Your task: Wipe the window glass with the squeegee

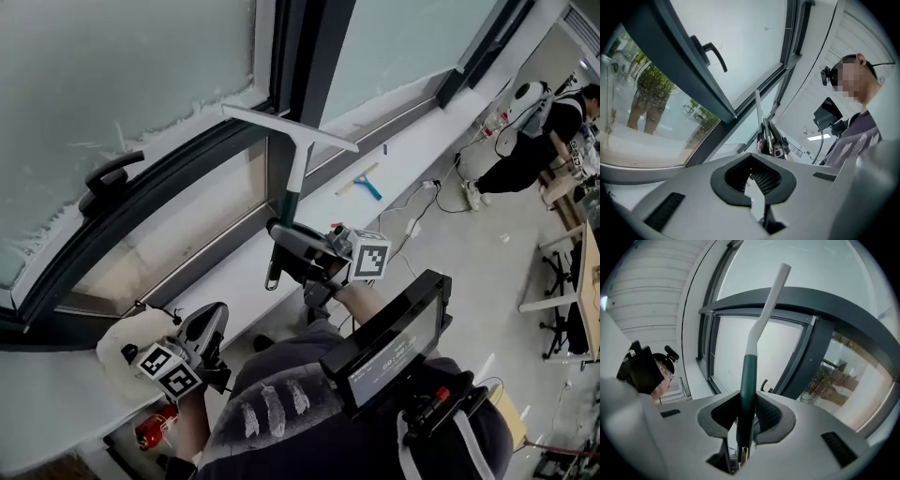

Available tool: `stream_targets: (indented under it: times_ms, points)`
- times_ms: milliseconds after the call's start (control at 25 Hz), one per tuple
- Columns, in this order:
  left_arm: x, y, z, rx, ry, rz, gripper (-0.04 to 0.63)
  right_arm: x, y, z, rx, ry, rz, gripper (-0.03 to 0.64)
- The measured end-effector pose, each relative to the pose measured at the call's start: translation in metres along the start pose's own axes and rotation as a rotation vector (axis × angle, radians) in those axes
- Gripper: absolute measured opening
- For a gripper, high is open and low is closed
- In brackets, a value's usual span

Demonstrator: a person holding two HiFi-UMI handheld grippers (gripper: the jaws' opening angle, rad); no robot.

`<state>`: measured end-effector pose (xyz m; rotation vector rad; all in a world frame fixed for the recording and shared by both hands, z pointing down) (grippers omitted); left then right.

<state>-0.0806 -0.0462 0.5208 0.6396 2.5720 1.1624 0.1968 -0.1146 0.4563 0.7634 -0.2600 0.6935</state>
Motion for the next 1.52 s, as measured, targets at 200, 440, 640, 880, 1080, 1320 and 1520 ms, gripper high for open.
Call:
stream_targets:
  times_ms: [200, 440, 640, 880, 1080, 1320, 1520]
  points:
    - [-0.031, 0.000, 0.002, -0.020, -0.004, -0.037, 0.005, 0.031, -0.012, 0.009, -0.004, 0.008, 0.050, 0.094]
    - [-0.112, 0.007, 0.029, -0.035, 0.011, -0.084, 0.005, 0.091, -0.061, 0.022, 0.048, 0.074, 0.037, 0.092]
    - [-0.182, 0.017, 0.052, -0.044, 0.022, -0.128, 0.005, 0.145, -0.100, 0.040, 0.051, 0.154, 0.005, 0.089]
    - [-0.239, 0.033, 0.070, -0.030, 0.002, -0.169, 0.005, 0.189, -0.129, 0.059, 0.058, 0.247, -0.133, 0.089]
    - [-0.269, 0.040, 0.082, -0.029, 0.001, -0.186, 0.005, 0.208, -0.134, 0.067, 0.028, 0.270, -0.246, 0.089]
    - [-0.279, 0.031, 0.083, -0.054, -0.002, -0.172, 0.005, 0.210, -0.128, 0.072, -0.012, 0.261, -0.297, 0.089]
    - [-0.269, 0.015, 0.074, -0.076, 0.001, -0.152, 0.005, 0.187, -0.120, 0.072, -0.018, 0.238, -0.318, 0.089]
Point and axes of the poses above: the fingertips, and each gripper's own axes: x backward along the fingers, z to its right, y out of its underside, the point moved 9 cm from there along x, backward along the fingers, and after that the axes turned 2 degrees about -y, right-handed, at the moved point
